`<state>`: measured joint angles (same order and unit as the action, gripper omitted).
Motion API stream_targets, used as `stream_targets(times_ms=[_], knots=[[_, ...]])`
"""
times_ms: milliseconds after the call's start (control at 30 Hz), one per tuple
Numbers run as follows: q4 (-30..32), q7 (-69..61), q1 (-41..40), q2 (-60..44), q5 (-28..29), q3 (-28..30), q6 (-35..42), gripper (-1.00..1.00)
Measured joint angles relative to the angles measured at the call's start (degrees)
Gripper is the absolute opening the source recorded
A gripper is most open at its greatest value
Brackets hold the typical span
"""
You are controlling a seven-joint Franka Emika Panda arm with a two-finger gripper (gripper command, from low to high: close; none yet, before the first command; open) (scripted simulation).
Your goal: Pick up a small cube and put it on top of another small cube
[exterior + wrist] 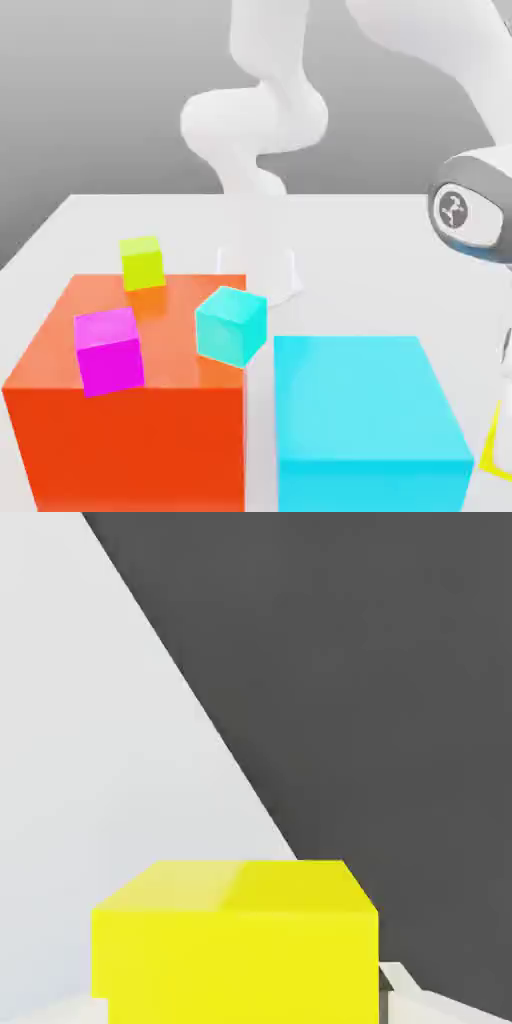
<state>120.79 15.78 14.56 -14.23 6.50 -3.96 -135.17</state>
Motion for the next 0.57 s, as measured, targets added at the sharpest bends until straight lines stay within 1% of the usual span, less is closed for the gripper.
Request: stream_targets(times_ms=[133,233,300,333,433,467,567], knots=[[1.2,-3.6,-5.7,7.2,-1.9,4.6,5.7,-1.0],[1.9,-6.8,-13.9,13.2,-3.3,8.3,11.0,-1.0],[2.1,-9.8,-19.5,18.1,-4.5,11.4,15.9,-1.0],[2.6,-11.0,-20.8,19.5,-5.1,12.2,17.0,-1.0],[6.2,-12.3,-21.4,18.7,-5.9,12.7,12.7,-1.0],[7.3,-12.5,-21.4,18.1,-6.1,12.7,11.0,1.0],[7.3,-12.5,-21.4,18.1,-6.1,12.7,11.0,1.0]])
